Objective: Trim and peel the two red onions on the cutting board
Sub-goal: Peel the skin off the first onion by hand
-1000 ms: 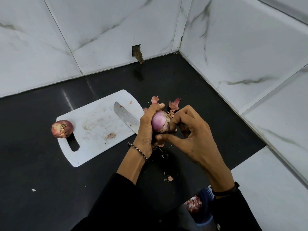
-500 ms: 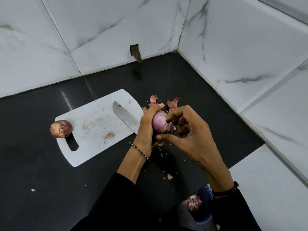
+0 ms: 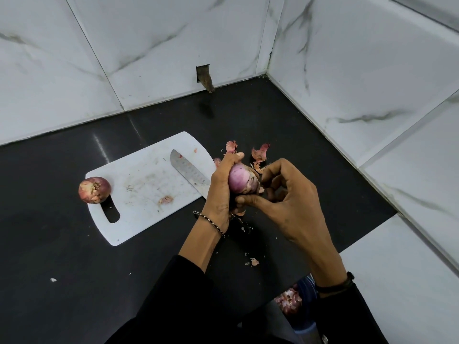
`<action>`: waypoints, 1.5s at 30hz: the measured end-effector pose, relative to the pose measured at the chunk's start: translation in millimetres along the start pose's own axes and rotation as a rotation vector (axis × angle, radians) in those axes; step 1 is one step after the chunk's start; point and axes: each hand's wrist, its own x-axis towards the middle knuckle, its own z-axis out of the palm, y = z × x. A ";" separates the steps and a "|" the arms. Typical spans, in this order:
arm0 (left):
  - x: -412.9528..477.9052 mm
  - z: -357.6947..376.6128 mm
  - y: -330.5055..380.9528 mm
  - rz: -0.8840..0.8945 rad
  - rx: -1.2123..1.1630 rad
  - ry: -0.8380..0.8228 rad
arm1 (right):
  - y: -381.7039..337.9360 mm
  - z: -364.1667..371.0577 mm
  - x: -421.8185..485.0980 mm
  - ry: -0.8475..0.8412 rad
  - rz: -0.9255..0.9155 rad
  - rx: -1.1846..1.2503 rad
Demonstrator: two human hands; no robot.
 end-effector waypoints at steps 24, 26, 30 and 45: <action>-0.5 -4.4 -1.9 0.009 -0.031 0.003 | -4.1 9.3 -5.4 0.042 0.010 0.001; -1.0 -4.1 -3.1 0.000 -0.041 0.002 | -4.6 7.9 -5.2 0.026 0.020 0.006; -0.2 -1.0 -1.8 0.000 -0.096 0.015 | -7.1 6.9 -6.2 0.006 0.019 0.003; 0.3 -0.6 -1.1 -0.011 0.028 -0.027 | -2.9 13.9 -11.7 0.027 -0.040 -0.050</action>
